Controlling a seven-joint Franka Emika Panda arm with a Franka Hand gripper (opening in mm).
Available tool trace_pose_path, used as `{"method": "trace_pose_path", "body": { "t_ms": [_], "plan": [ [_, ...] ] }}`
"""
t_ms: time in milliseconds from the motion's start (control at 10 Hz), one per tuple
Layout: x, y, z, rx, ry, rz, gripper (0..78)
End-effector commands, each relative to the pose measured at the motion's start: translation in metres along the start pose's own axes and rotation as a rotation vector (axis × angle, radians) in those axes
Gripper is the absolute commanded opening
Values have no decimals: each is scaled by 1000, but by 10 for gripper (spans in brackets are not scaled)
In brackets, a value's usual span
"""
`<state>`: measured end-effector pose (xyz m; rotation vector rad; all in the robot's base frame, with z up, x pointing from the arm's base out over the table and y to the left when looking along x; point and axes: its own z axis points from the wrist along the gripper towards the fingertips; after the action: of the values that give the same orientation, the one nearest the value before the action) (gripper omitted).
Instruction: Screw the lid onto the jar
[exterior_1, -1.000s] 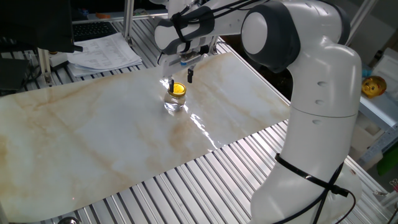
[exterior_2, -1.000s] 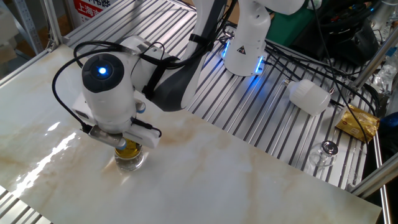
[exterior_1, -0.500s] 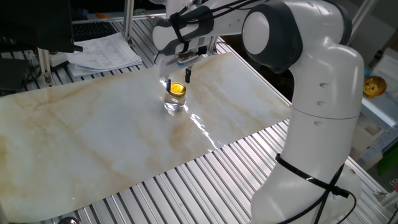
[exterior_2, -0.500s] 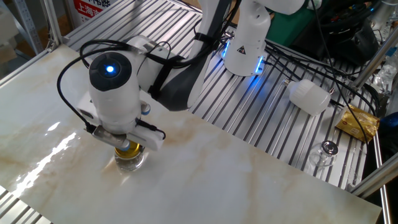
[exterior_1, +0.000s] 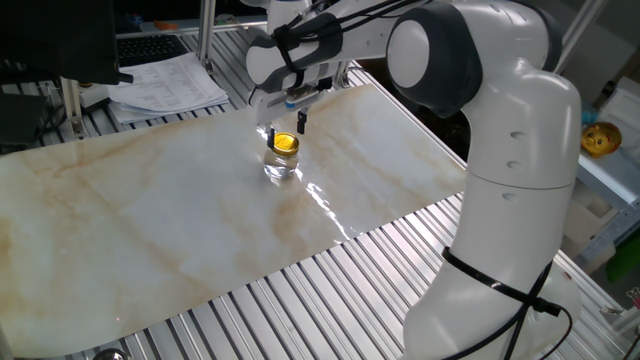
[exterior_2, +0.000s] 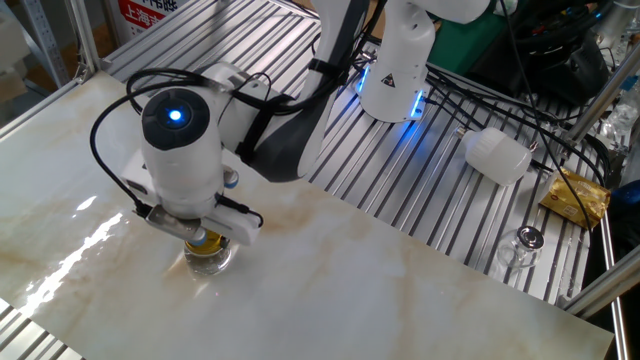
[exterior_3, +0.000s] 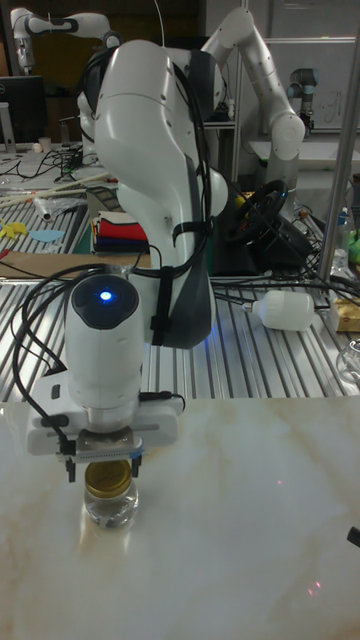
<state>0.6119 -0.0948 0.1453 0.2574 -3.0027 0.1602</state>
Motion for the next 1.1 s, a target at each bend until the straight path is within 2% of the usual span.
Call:
{"method": "trace_pose_path", "body": {
  "t_ms": [100,500,800,1100],
  "plan": [
    [-3,2,1,-12,-6,14,774],
    [-3,3,3,-8,-3,12,774],
    [7,-1,-2,-14,-6,6,774],
    [11,5,3,-20,-57,39,774]
  ]
}}
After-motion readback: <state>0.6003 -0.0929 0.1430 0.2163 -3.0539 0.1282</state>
